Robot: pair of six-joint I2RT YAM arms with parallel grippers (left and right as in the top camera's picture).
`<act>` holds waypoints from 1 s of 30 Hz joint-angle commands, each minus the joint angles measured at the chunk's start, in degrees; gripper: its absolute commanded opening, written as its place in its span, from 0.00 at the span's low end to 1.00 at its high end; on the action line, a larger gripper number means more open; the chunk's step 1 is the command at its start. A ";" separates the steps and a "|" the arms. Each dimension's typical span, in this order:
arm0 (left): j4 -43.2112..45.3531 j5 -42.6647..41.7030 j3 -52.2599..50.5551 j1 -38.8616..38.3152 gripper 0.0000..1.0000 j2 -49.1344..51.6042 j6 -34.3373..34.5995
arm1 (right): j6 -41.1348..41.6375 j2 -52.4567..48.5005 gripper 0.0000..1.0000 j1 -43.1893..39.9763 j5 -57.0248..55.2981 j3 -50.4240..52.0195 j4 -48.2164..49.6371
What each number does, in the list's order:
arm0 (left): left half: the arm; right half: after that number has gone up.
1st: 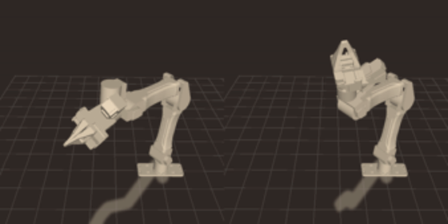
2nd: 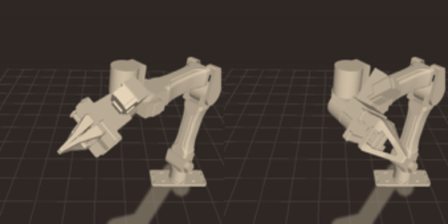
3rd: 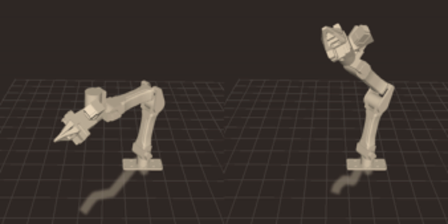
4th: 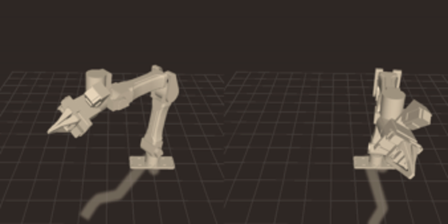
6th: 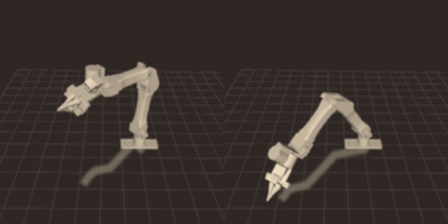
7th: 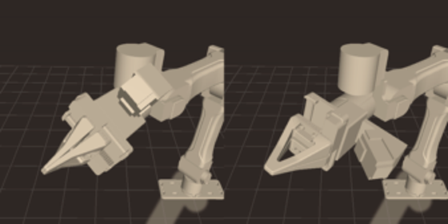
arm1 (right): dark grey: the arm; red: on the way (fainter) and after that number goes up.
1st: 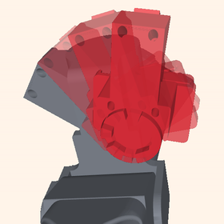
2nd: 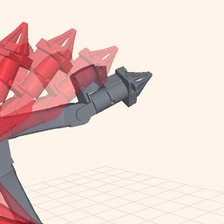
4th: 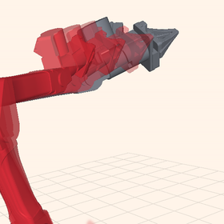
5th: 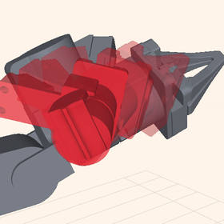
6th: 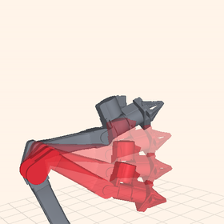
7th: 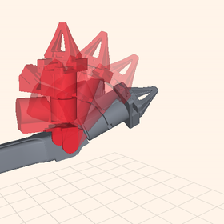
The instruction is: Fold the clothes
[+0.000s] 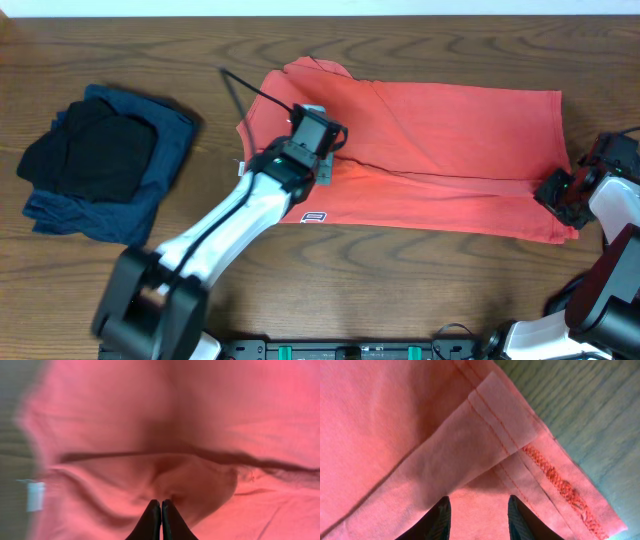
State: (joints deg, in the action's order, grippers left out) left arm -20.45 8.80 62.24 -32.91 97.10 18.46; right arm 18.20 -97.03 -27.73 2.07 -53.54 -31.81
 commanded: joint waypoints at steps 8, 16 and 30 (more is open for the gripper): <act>1.88 -12.92 -0.59 -0.33 0.06 10.29 0.70 | -0.44 -0.15 0.35 0.42 1.22 -0.76 -0.55; 1.31 -10.56 0.00 0.50 0.10 0.68 -3.63 | -0.46 0.15 0.35 0.42 1.44 -0.83 -1.66; -13.22 -8.81 -1.46 18.60 0.22 -7.76 -0.33 | -3.28 6.99 0.36 0.81 1.29 -1.55 -9.84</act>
State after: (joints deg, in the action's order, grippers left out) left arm -32.67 1.74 61.95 -16.51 87.64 16.91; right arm 16.91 -90.56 -27.73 3.20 -54.19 -41.32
